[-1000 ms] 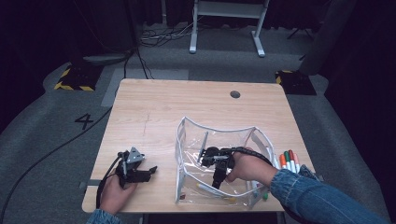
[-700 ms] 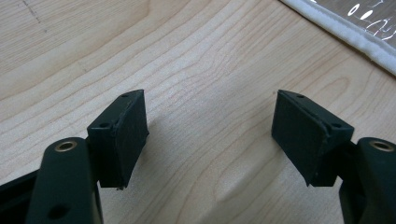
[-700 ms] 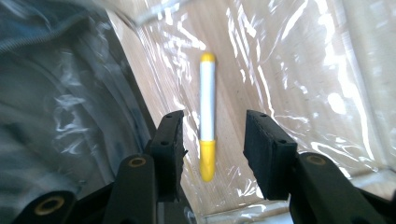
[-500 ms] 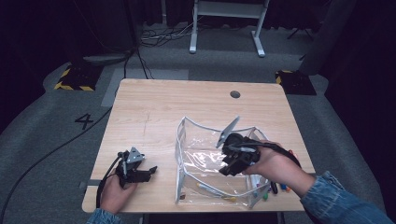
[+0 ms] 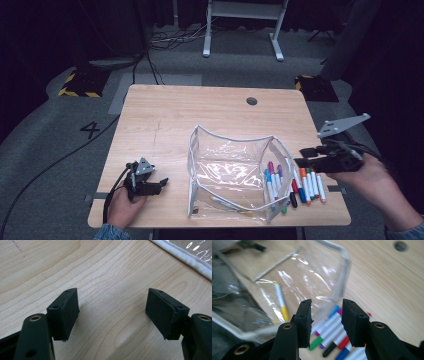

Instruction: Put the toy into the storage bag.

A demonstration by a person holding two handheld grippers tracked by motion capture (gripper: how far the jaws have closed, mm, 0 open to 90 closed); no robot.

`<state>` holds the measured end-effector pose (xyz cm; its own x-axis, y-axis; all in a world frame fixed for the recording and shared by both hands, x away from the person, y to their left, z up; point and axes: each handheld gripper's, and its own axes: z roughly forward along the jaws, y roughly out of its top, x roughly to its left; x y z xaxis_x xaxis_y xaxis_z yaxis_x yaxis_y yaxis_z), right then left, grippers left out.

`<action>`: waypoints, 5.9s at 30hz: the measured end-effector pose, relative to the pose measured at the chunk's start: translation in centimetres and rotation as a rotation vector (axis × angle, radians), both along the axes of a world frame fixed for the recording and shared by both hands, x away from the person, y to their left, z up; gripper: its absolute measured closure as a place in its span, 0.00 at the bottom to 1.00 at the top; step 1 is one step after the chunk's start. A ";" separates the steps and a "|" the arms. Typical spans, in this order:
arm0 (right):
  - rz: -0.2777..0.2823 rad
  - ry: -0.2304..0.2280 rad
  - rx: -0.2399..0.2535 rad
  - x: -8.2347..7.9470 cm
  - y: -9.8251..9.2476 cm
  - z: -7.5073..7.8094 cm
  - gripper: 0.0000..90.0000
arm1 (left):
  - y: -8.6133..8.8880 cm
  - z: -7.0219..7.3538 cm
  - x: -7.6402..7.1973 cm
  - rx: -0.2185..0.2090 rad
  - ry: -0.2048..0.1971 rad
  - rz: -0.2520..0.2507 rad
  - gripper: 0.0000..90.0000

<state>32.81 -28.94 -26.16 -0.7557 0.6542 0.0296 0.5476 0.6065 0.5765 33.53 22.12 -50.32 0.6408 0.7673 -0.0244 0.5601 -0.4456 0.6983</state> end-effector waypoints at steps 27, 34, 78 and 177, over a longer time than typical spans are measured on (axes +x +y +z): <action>-0.439 0.223 -0.109 4.6 -12.2 -17.3 0.64 | 0.0 0.0 0.0 0.001 -0.001 0.000 0.30; -0.480 0.269 -0.160 5.2 -12.5 -19.3 0.73 | 0.0 0.0 0.0 -0.002 0.000 0.002 0.30; -0.099 0.007 0.033 -0.7 -1.1 0.3 0.85 | 0.0 0.0 0.0 -0.001 0.000 0.002 0.30; 0.267 0.251 -0.173 1.7 16.4 -5.0 0.64 | 0.0 0.0 -0.1 0.004 -0.002 0.002 0.29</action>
